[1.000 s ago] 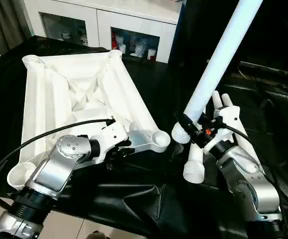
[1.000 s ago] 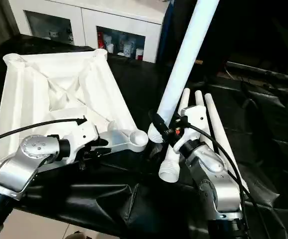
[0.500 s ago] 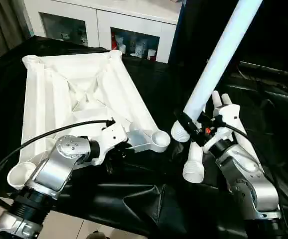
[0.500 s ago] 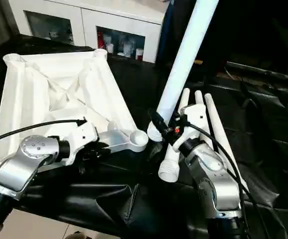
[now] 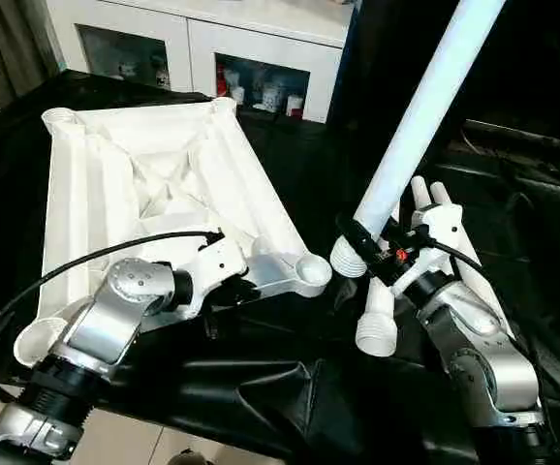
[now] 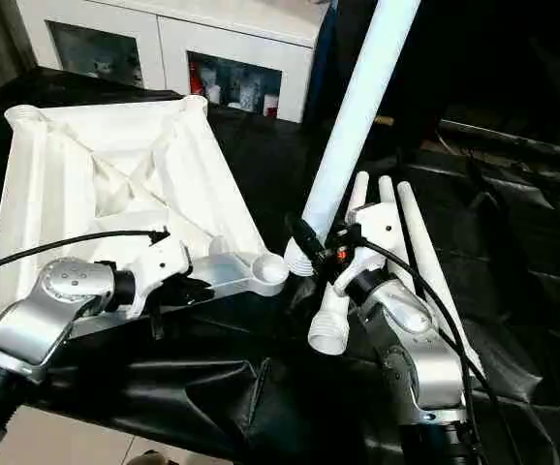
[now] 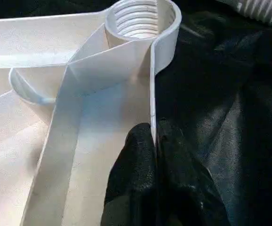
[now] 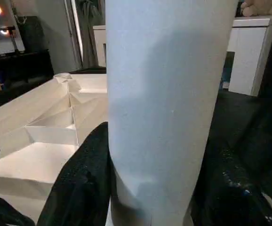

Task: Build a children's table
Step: Insert table leg to table base

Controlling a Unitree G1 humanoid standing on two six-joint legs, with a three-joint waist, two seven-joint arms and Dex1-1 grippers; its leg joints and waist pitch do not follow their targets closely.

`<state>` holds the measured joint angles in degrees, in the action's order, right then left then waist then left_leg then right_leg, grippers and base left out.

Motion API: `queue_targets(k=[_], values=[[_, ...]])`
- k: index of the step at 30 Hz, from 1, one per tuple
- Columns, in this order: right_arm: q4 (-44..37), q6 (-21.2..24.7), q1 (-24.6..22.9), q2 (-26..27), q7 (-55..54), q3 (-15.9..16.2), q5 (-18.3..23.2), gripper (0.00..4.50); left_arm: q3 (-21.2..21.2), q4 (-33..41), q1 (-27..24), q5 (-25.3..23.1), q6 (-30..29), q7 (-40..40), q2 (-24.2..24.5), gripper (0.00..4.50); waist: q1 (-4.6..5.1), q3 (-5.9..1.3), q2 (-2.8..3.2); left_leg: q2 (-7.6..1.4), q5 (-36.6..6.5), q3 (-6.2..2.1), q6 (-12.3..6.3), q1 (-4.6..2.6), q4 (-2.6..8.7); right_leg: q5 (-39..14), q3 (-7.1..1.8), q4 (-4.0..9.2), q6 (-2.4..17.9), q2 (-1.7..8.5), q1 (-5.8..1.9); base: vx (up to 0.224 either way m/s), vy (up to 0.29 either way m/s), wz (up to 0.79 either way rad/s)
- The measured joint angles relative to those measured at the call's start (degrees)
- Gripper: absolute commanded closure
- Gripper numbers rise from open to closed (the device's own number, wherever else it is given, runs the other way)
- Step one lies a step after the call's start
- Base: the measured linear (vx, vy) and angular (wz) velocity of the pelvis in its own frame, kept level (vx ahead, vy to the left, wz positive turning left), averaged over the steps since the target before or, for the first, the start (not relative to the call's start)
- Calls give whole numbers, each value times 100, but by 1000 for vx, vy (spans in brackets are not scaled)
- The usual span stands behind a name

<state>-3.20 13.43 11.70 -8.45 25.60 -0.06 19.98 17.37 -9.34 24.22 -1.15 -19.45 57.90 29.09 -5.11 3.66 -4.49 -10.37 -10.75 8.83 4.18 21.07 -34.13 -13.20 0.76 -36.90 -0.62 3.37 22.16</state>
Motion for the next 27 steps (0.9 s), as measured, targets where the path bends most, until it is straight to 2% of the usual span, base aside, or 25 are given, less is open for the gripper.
queue_targets(k=[4,8,11,18,27], values=[[282,3,289,103,97,79,7,262,21,30,-2,37,14,135,105,448,4,1,4,-1,2,0,4,-1,0,0,1,-4,0,0,0,0,0,0],[1061,22,856,218,271,417,-163,262,45,41,-2,29,6,126,57,450,7,-5,-9,-2,5,2,7,1,-2,0,3,-7,2,0,1,0,0,0],[1553,37,1090,340,349,572,-255,262,57,54,3,21,2,114,1,450,-25,-2,-29,-4,5,14,6,7,-2,-2,7,-5,6,1,2,0,0,0],[2225,85,1555,250,487,563,-339,262,67,59,11,-38,-31,27,-23,450,-12,-9,-76,-7,18,22,4,3,-2,0,7,-12,8,3,2,0,0,0],[2371,34,1637,140,624,530,-385,262,87,38,27,-70,-12,16,-25,450,-16,-19,-92,-10,20,26,6,0,-2,1,8,-13,8,3,0,0,0,0]])
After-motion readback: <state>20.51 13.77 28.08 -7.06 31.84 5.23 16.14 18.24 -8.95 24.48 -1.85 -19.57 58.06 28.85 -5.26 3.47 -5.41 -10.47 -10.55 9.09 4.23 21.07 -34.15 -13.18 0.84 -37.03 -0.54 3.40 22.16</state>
